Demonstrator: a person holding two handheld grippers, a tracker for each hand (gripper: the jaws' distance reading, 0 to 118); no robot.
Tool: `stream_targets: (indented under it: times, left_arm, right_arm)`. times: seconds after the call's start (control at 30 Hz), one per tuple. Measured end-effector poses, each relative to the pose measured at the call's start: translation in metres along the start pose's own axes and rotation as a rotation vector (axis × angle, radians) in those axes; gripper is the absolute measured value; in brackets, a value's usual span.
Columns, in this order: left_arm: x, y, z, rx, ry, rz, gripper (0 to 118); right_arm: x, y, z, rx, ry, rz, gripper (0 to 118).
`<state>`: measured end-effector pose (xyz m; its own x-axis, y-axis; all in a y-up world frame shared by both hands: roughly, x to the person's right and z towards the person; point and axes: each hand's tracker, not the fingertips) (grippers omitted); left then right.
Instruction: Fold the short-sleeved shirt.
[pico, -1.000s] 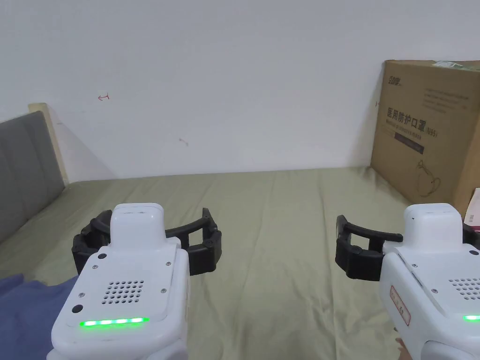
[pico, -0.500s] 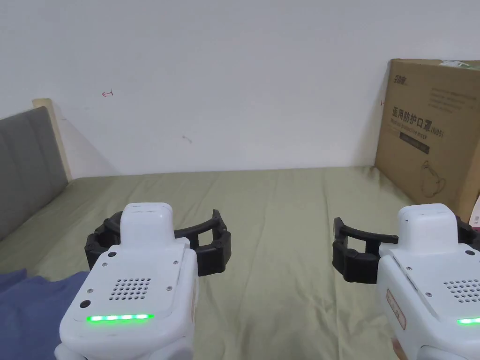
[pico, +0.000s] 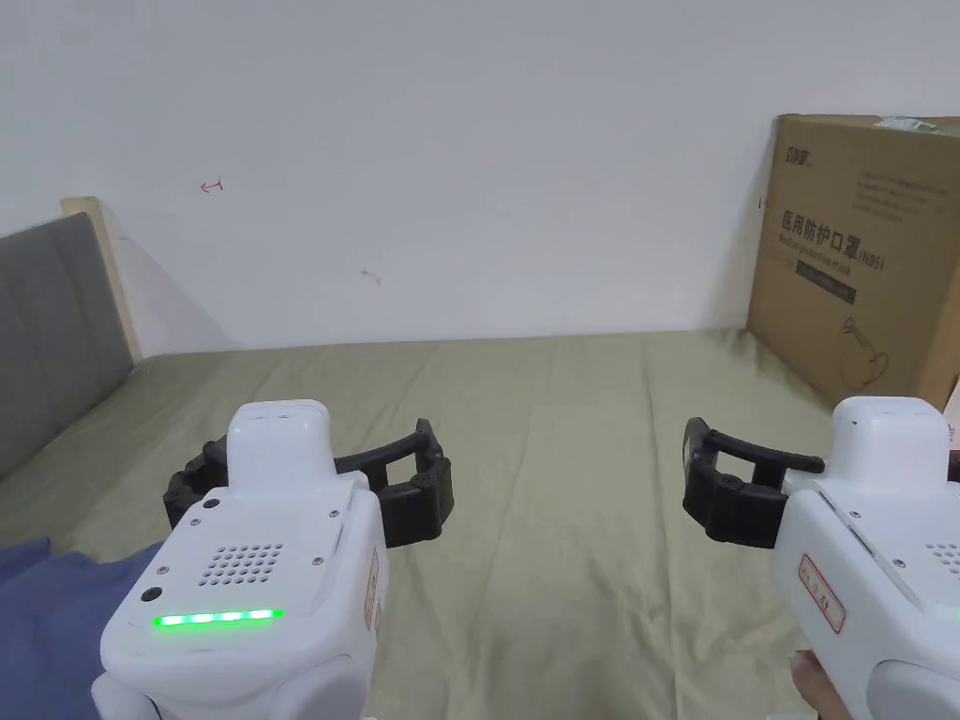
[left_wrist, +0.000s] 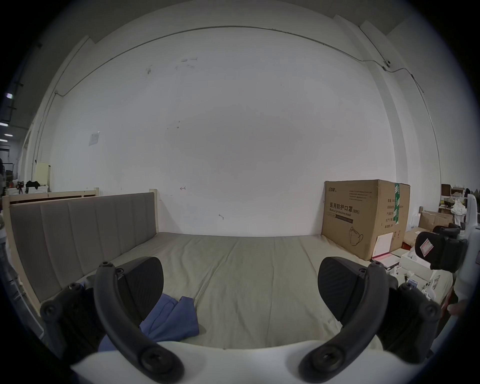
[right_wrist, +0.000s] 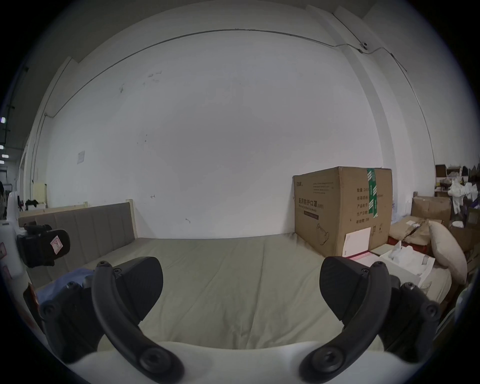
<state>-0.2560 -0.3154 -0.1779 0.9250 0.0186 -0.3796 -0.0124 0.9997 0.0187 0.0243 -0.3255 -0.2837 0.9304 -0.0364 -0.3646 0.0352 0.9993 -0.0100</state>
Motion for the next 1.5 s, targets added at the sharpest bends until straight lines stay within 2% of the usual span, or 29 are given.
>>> stream_targets:
  times: [0.07, 0.1, 0.13, 0.17, 0.2, 0.23, 0.27, 0.3, 0.33, 0.37, 0.4, 0.57, 0.73, 0.83, 0.9, 1.03, 1.1, 1.17, 1.4, 1.47, 1.5]
  left_arm:
    - [0.002, 0.000, 0.000, 0.000, 0.003, -0.004, 115]
    - [0.003, 0.000, 0.000, 0.000, 0.004, -0.010, 105]
    - [0.004, -0.001, 0.002, 0.003, 0.003, -0.022, 83]
    - [0.006, 0.000, 0.004, 0.011, 0.010, -0.045, 46]
    - [0.008, 0.000, 0.004, 0.002, 0.021, -0.080, 0]
    - [0.011, 0.000, 0.001, -0.024, 0.035, -0.116, 0]
    - [0.012, -0.002, -0.004, -0.065, 0.064, -0.144, 0]
    - [0.012, -0.005, -0.006, -0.066, 0.058, -0.129, 0]
    - [0.009, -0.006, -0.007, -0.082, 0.003, -0.086, 0]
    - [0.006, -0.006, -0.008, -0.098, -0.039, -0.043, 0]
    - [0.006, -0.007, -0.009, -0.107, -0.026, -0.023, 0]
    - [0.004, -0.009, -0.014, -0.102, -0.018, -0.019, 0]
    - [-0.020, -0.011, -0.013, -0.119, 0.000, -0.039, 0]
    - [-0.068, -0.010, 0.004, -0.110, 0.091, -0.090, 0]
    - [-0.110, -0.007, 0.020, -0.111, 0.271, -0.139, 0]
    - [-0.192, -0.006, 0.061, -0.102, 0.546, -0.100, 0]
    - [-0.213, -0.007, 0.077, -0.112, 0.644, -0.081, 0]
    - [-0.222, -0.011, 0.087, -0.123, 0.650, -0.068, 0]
    - [-0.232, -0.008, 0.075, -0.135, 0.635, -0.079, 0]
    - [-0.262, 0.000, 0.044, -0.259, 0.552, 0.031, 0]
    - [-0.281, 0.002, 0.020, -0.387, 0.498, 0.109, 0]
  right_arm:
    - [-0.003, 0.000, 0.000, -0.001, -0.004, 0.010, 117]
    - [-0.002, -0.001, 0.000, -0.005, 0.006, 0.009, 114]
    - [-0.002, -0.001, 0.001, -0.007, 0.014, 0.004, 105]
    - [-0.002, -0.003, 0.002, -0.005, 0.015, 0.002, 80]
    - [-0.003, -0.004, 0.004, 0.002, 0.012, 0.003, 10]
    - [-0.003, -0.005, 0.004, 0.007, 0.005, 0.005, 0]
    - [-0.002, -0.006, 0.002, -0.010, -0.046, 0.018, 0]
    - [0.000, -0.008, 0.003, 0.004, -0.056, -0.009, 0]
    - [0.004, -0.008, 0.002, -0.011, 0.013, -0.068, 0]
    - [0.008, -0.008, 0.000, -0.041, 0.036, -0.099, 0]
    - [0.009, -0.009, -0.002, -0.056, -0.005, -0.097, 0]
    - [0.018, -0.012, 0.000, -0.055, -0.027, -0.087, 0]
    - [0.002, -0.014, -0.014, -0.053, -0.003, -0.076, 0]
    - [-0.042, -0.016, -0.039, -0.082, 0.120, -0.074, 0]
    - [-0.088, -0.018, -0.059, -0.143, 0.260, -0.082, 0]
    - [-0.173, -0.020, -0.069, -0.167, 0.473, -0.022, 0]
    - [-0.195, -0.021, -0.070, -0.180, 0.556, -0.051, 0]
    - [-0.205, -0.020, -0.073, -0.197, 0.599, -0.089, 0]
    - [-0.204, -0.022, -0.088, -0.218, 0.590, -0.110, 0]
    - [-0.199, -0.026, -0.091, -0.234, 0.589, -0.088, 0]
    - [-0.197, -0.028, -0.093, -0.246, 0.591, -0.074, 0]
